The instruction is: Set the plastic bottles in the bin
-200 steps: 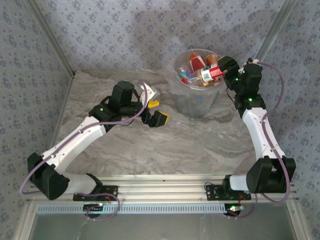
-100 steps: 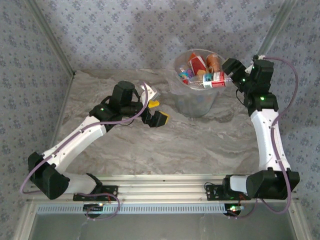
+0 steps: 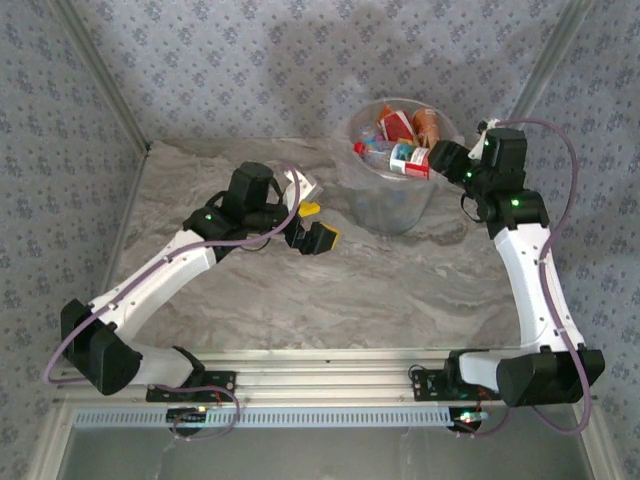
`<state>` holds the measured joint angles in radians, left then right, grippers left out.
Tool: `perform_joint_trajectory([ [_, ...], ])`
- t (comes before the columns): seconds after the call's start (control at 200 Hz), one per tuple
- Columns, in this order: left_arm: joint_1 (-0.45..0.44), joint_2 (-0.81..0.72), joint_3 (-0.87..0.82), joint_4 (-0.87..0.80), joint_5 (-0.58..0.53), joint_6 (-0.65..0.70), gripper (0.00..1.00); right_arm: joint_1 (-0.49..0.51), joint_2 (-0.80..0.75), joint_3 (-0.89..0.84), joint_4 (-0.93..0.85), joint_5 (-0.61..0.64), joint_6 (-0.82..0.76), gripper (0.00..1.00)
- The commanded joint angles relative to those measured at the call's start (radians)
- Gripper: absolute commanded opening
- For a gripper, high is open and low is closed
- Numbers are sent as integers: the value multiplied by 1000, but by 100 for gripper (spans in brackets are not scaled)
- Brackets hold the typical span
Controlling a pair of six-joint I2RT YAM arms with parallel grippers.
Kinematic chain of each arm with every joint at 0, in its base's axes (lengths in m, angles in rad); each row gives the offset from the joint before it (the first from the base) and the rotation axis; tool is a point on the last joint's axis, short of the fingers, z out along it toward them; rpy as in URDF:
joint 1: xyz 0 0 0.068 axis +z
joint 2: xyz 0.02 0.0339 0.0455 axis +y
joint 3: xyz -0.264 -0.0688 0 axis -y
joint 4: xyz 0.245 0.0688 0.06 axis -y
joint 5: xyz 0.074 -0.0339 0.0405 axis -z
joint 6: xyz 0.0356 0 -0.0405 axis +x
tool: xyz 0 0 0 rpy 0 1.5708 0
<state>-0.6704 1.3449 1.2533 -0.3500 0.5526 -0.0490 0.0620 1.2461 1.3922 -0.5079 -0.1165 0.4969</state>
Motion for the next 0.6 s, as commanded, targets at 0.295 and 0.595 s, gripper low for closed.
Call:
perform_joint_trajectory([
  [0.295, -11, 4, 21, -24, 4, 18, 100, 74, 77, 27, -6, 111, -66, 65],
  [0.595, -10, 1, 22, -29, -3, 21, 100, 107, 126, 52, -6, 165, -83, 64],
])
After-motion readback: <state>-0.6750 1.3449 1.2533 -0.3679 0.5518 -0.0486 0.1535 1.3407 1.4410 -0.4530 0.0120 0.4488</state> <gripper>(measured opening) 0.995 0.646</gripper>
